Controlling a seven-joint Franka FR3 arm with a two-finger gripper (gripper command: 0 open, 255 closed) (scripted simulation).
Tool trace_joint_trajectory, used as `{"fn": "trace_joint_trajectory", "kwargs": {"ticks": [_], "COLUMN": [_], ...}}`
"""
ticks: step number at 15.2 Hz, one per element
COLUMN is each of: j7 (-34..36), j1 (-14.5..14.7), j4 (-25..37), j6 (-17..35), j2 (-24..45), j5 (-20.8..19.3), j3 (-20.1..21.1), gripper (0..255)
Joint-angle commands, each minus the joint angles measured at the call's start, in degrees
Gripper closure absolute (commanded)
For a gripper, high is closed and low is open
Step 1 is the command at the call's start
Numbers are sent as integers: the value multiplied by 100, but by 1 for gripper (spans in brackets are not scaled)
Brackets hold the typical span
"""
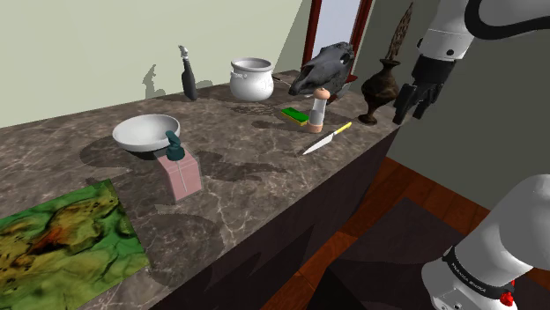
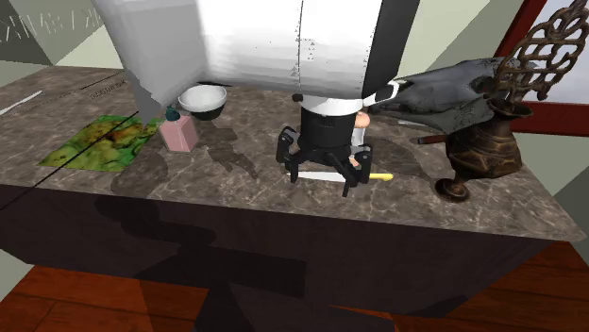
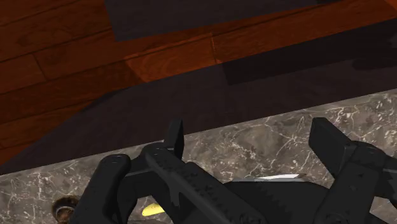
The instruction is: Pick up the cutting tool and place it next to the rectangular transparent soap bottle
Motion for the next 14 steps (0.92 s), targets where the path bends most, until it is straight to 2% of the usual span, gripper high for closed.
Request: {"fn": "trace_joint_trajectory", "kwargs": {"ticks": [1,8,14], "j7": [0,2187,4005], "j1": [0,-411,-785], "j4": [0,155,653], "j6": [0,1236,2095], "j2": [0,1336,2651], "j5": [0,366,371], "j3": [0,650,1003], "gripper": [0,0,0]}}
